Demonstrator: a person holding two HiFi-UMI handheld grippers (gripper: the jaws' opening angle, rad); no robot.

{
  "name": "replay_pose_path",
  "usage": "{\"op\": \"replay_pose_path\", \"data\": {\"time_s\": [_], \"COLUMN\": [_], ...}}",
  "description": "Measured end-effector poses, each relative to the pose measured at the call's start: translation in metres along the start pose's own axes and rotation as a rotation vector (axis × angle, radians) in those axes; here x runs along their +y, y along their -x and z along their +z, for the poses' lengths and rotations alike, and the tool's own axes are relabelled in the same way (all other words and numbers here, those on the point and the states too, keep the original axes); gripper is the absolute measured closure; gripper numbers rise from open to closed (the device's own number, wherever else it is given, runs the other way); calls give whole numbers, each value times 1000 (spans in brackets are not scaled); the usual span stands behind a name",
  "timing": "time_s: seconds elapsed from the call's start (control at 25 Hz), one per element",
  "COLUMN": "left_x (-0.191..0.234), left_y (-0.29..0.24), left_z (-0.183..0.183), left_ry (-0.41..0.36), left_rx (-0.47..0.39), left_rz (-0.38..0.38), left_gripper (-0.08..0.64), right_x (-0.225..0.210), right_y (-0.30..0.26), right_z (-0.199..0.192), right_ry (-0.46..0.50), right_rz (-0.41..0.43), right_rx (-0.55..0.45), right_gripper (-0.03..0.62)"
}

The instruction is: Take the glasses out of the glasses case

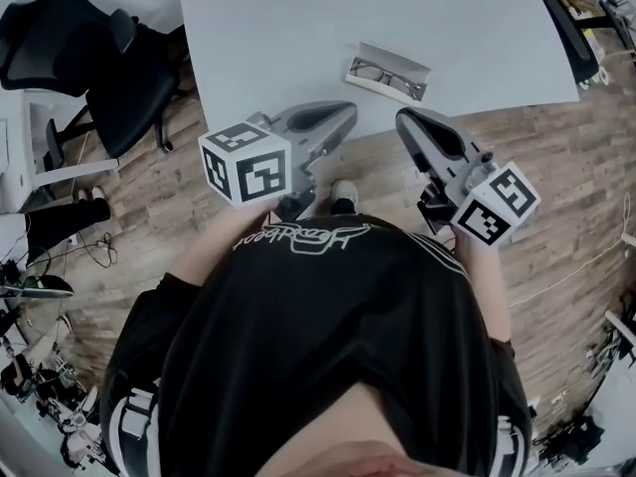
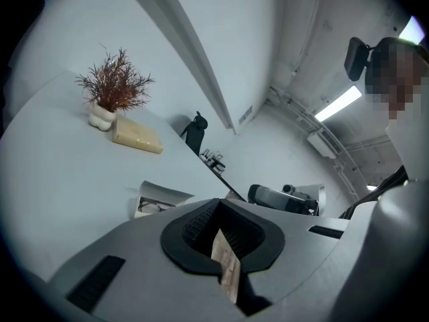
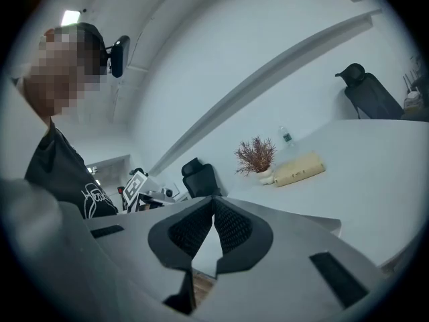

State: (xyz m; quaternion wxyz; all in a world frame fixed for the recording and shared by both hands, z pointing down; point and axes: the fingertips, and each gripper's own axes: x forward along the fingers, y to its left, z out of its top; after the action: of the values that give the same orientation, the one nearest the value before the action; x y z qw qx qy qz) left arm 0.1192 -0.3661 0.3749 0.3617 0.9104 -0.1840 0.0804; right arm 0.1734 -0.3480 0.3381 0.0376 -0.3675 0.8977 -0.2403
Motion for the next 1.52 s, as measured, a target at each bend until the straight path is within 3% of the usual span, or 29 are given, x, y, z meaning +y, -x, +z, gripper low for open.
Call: {"op": "replay_pose_path", "data": {"time_s": [0.56,0.72,1.0,1.08,1.2,1.32,1.52], "left_x": [41,50,64,69,77,81,88], "left_y": [-29,-28,-26,-24,-22,-21,-20], "left_z": [7,4,-2,-3,-3,-3,-6], "left_ry": [15,29,55,60,70,77,88], "left_rx": [43,49,55,58,52,47,46], "left_rz": [51,65,88,98,112,117,127], "left_gripper": [554,553,554,554,554,554,554], "right_x": [-63,-82,-112,-118,-124,-131,-144], "right_y": [-24,-31,-46,-50,-57,-64,-72], "right_z": [-12,-32,-66,-74,-81,-88,-99], "right_ry": [93,201,541,600,644,641,673], "right_rz": [-19,-64,-161,-168,-169,-166,-167], "right_rx": [145,246,472,524,574,606,662], "right_gripper": [581,581,580,580,573,502,501]}}
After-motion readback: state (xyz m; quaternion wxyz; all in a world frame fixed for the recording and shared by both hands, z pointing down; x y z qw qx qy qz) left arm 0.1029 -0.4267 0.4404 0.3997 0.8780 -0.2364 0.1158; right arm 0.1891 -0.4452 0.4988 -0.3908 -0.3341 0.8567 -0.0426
